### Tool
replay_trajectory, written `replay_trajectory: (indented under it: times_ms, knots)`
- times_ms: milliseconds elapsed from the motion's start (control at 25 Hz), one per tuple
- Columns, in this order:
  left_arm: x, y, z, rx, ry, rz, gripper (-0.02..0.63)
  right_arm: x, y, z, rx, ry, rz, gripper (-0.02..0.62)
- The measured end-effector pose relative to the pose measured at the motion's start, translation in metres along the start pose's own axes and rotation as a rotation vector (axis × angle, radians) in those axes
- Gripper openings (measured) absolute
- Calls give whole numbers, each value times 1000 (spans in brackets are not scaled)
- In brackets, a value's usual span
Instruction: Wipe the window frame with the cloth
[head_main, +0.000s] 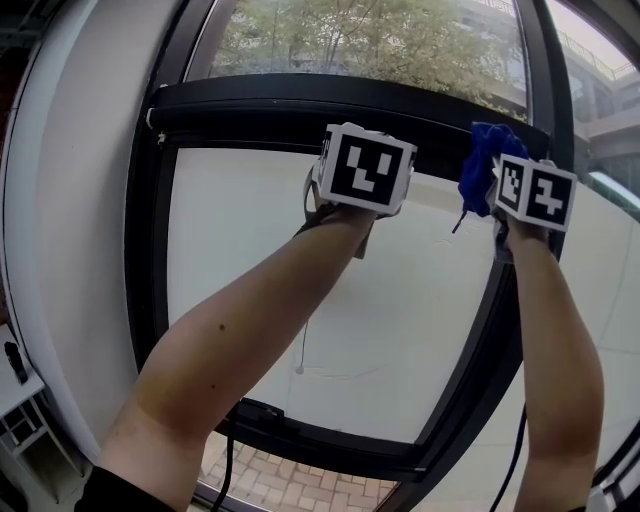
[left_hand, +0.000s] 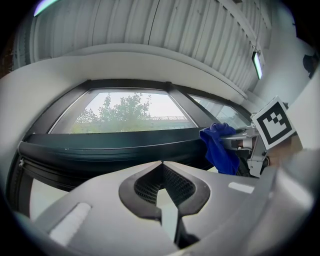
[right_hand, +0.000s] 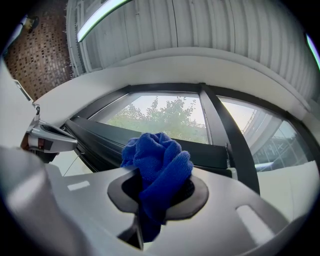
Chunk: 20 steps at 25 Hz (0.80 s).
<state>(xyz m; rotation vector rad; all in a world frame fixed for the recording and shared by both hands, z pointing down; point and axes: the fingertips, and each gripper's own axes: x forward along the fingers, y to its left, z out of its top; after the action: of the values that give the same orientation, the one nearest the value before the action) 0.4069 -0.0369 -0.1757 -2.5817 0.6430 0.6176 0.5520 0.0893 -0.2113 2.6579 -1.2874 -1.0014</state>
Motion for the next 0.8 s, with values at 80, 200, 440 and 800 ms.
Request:
replay_trajectory:
  times_ms: [80,200,440,800]
  knots:
    - [4,-10,1,-4,-3,-18,-9,-2,-14,-4,7,8,-12,77]
    - [8,-28,9,1,-21,-44,-8,-9,-36,-9,5,19,-46,77]
    - [18,-73,27,19,-68,-113,-8,-22,-75,-20,3,39,-99,77]
    - [42,-127,33,15,-77,-176,-8,-33,-120,-38,-15,69,-135,77]
